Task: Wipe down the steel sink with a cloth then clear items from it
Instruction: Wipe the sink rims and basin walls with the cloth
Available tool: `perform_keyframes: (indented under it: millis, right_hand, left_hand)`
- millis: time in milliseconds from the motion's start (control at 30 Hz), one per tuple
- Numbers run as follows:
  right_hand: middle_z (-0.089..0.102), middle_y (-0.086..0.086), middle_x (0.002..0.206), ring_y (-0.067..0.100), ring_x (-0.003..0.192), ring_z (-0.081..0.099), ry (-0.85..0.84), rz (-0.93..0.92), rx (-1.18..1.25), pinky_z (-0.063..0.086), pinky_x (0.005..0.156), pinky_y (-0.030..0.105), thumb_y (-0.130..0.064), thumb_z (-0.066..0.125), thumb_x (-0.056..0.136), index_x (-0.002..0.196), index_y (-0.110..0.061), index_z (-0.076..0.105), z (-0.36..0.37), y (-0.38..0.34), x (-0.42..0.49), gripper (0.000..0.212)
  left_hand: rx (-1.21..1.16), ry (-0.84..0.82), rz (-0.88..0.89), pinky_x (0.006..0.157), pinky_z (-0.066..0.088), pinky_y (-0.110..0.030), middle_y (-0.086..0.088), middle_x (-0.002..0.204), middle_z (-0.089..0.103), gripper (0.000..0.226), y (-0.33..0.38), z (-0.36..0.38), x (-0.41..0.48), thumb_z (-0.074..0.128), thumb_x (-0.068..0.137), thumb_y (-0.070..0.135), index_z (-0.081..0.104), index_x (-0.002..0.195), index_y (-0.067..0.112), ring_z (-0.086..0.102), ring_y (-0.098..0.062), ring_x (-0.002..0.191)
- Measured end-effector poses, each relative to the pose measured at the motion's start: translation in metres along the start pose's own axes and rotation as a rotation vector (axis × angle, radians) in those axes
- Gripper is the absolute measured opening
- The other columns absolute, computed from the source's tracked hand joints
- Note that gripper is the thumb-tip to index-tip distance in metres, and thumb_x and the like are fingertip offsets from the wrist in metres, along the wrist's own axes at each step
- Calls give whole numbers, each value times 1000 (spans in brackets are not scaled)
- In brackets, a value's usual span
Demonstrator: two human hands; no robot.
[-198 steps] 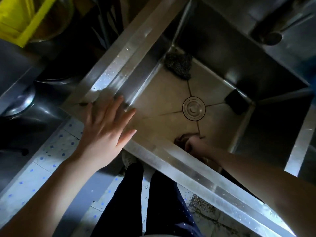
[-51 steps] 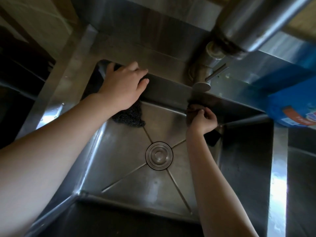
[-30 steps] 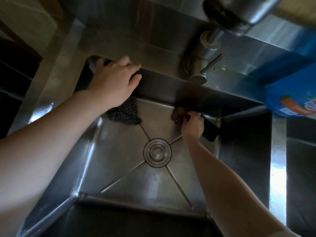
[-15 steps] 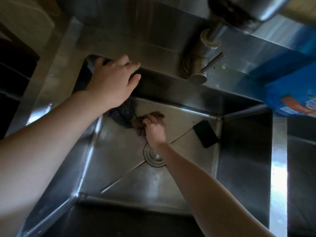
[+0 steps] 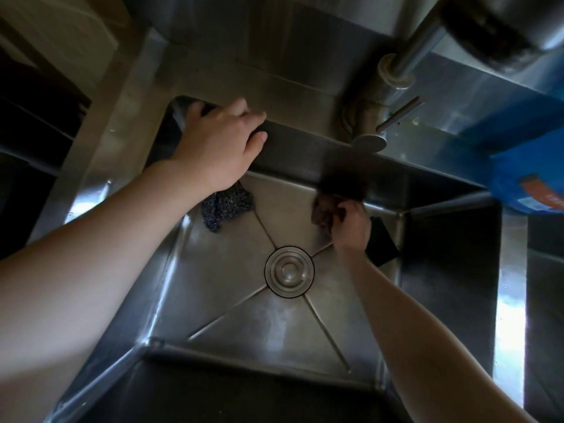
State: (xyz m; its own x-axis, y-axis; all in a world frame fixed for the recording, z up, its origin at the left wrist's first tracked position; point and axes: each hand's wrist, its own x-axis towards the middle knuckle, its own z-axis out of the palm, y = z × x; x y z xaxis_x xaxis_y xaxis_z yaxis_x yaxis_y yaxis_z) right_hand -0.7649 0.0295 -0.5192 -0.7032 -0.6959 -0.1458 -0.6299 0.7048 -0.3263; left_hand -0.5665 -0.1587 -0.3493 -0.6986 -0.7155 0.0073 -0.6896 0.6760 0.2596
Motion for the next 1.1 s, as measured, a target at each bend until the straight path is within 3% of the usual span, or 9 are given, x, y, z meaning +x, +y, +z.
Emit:
perform_keyframes:
  millis: [133, 333, 433, 567, 633, 733, 867, 933, 1100]
  right_hand:
    - [61, 13, 115, 33, 110, 53, -26, 66, -14, 42, 98, 41, -9, 55, 85, 107, -10, 62, 1, 4, -11, 23]
    - [62, 12, 110, 34, 98, 56, -170, -188, -61, 44, 89, 37, -13, 61, 82, 103, -13, 65, 17, -22, -61, 21]
    - [64, 13, 113, 35, 96, 60, -231, -305, -58, 45, 92, 38, -14, 66, 78, 98, -12, 67, 26, -28, -80, 20]
    - [68, 11, 109, 33, 95, 64, -175, -365, -92, 48, 92, 41, -14, 74, 71, 91, -14, 69, 23, -22, -78, 21]
    - [67, 12, 112, 33, 99, 62, -101, -332, -125, 48, 93, 41, -11, 73, 71, 93, -14, 68, 18, -14, -63, 23]
    - [59, 12, 121, 32, 114, 51, -78, -136, -143, 37, 101, 39, -11, 57, 82, 107, -13, 62, 10, 4, -26, 25]
    - [55, 19, 118, 38, 109, 53, -20, 119, -27, 40, 97, 42, -4, 54, 81, 107, -7, 59, 0, 19, 10, 26]
    - [54, 20, 117, 40, 106, 54, -31, 115, -35, 42, 94, 43, -5, 54, 82, 107, -6, 58, 2, 16, 9, 25]
    - [58, 18, 112, 36, 104, 52, -143, -108, -94, 40, 97, 44, -10, 54, 84, 106, -8, 59, 16, -7, -39, 22]
  left_hand:
    - [2, 7, -3, 100, 27, -46, -7, 125, 51, 41, 0, 2, 0, 37, 97, 36, 50, 131, 18, 52, -32, 113]
    - [23, 2, 3, 98, 28, -47, -9, 125, 51, 42, -1, 3, 1, 38, 97, 36, 49, 132, 19, 53, -35, 111]
    - [21, 5, 3, 98, 28, -47, -9, 126, 51, 42, -1, 3, 0, 38, 97, 36, 49, 133, 18, 53, -35, 111]
    - [13, 5, 0, 98, 27, -47, -8, 127, 50, 42, -1, 3, 0, 38, 97, 36, 49, 133, 18, 52, -34, 113]
    - [12, 4, -6, 98, 27, -47, -8, 127, 50, 42, -1, 4, 1, 37, 97, 37, 49, 133, 19, 52, -34, 113]
    - [15, -3, -11, 99, 27, -47, -8, 127, 49, 42, 0, 4, 1, 36, 97, 37, 48, 133, 19, 52, -34, 113]
    - [27, -9, -11, 99, 27, -47, -8, 127, 48, 43, -1, 5, 2, 35, 97, 38, 47, 134, 19, 51, -34, 112]
    - [27, -7, -14, 99, 27, -47, -8, 126, 49, 43, 0, 5, 2, 35, 97, 38, 48, 133, 19, 51, -34, 111]
    - [21, -19, -21, 99, 27, -48, -8, 127, 48, 43, 1, 4, 2, 36, 97, 38, 48, 134, 20, 51, -34, 112]
